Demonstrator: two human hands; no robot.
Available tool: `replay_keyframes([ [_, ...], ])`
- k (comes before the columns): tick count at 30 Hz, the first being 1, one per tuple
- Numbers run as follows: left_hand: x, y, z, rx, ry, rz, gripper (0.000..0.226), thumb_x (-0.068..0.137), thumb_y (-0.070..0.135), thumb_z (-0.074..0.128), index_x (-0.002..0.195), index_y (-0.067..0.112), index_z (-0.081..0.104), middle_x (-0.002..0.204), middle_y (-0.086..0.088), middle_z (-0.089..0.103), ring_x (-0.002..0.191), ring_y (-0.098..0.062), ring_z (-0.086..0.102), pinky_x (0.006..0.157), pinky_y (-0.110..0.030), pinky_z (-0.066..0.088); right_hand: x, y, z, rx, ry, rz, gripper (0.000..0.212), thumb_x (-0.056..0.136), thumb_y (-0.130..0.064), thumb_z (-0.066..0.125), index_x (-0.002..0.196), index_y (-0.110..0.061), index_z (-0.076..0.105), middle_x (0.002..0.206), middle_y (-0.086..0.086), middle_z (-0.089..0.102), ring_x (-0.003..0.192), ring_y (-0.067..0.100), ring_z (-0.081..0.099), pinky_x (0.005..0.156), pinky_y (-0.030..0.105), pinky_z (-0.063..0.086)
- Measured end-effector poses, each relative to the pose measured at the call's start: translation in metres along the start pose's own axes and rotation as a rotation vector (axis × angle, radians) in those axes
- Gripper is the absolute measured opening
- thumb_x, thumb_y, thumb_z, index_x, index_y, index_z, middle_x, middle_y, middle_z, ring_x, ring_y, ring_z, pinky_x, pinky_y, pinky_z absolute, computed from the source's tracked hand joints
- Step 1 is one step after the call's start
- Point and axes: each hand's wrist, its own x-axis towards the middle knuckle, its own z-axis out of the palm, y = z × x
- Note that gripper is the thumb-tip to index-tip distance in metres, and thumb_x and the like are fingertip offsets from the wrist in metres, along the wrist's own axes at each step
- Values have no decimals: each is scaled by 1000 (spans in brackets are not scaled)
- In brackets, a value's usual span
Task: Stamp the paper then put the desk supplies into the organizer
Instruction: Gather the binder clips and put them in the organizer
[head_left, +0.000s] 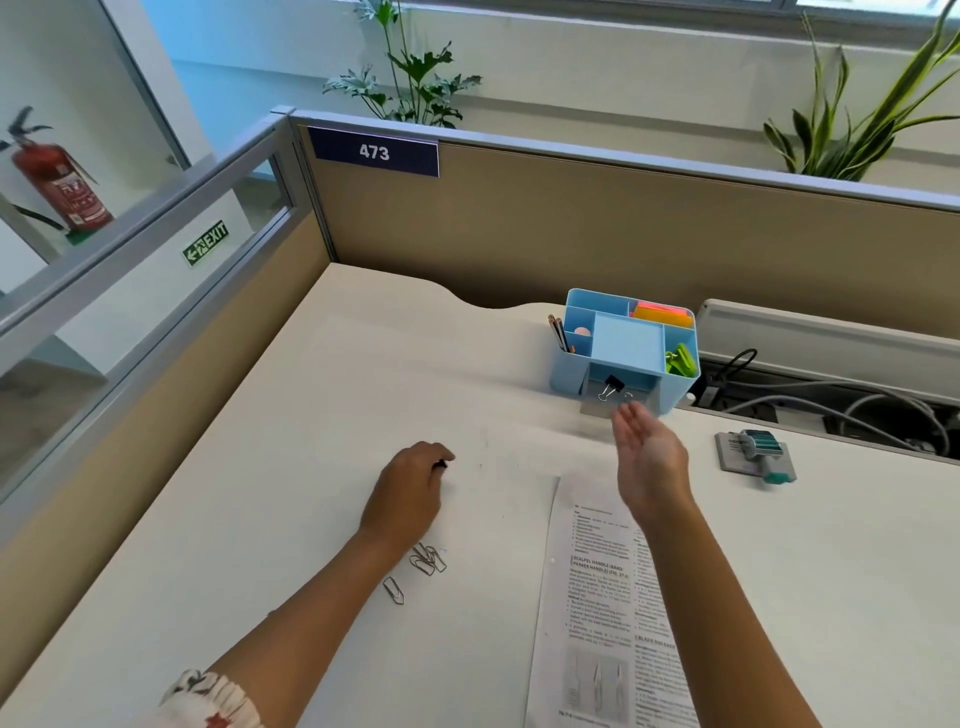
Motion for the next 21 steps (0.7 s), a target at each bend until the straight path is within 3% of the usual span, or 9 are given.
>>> replay_keyframes([
  [5, -16, 41, 17, -84, -20, 223, 19, 91, 10, 59, 105, 19, 69, 104, 8, 69, 98, -9, 61, 87, -27, 51, -22, 62, -7, -181, -78, 173, 33, 103, -12, 40, 130, 1, 53, 131, 16, 58, 121, 29, 55, 108, 37, 41],
  [9, -36, 63, 28, -111, -78, 302, 25, 89, 11, 59, 109, 23, 68, 102, 7, 69, 99, -9, 57, 86, -23, 48, -43, 91, -9, -114, -163, 358, 35, 104, -22, 41, 118, 5, 58, 113, 19, 63, 98, 27, 63, 94, 35, 50],
  [12, -47, 63, 33, -112, -108, 287, 26, 88, 12, 59, 109, 24, 68, 103, 4, 68, 98, -10, 57, 88, -25, 48, -51, 100, -9, -46, -190, 423, 38, 105, -25, 39, 118, 5, 58, 109, 20, 65, 100, 25, 64, 82, 29, 51],
  [14, -53, 61, 32, -120, -111, 296, 24, 88, 16, 61, 110, 25, 67, 105, 7, 67, 99, -7, 57, 88, -24, 49, -53, 103, -9, -34, -183, 433, 37, 105, -24, 39, 117, 5, 60, 112, 21, 65, 103, 26, 64, 82, 28, 50],
  [17, -57, 52, 24, -89, -71, 291, 21, 89, 28, 61, 110, 25, 63, 106, 13, 64, 101, -4, 54, 91, -21, 46, -55, 103, -9, -17, -158, 415, 32, 104, -20, 41, 113, 5, 60, 100, 19, 66, 94, 24, 66, 79, 29, 55],
  [21, -57, 20, 12, 79, 81, 80, 17, 90, 29, 59, 104, 19, 63, 107, 8, 59, 103, -11, 53, 93, -22, 41, -55, 102, -11, 15, -114, 415, 27, 103, -14, 43, 107, 8, 59, 101, 21, 64, 93, 28, 65, 75, 29, 59],
])
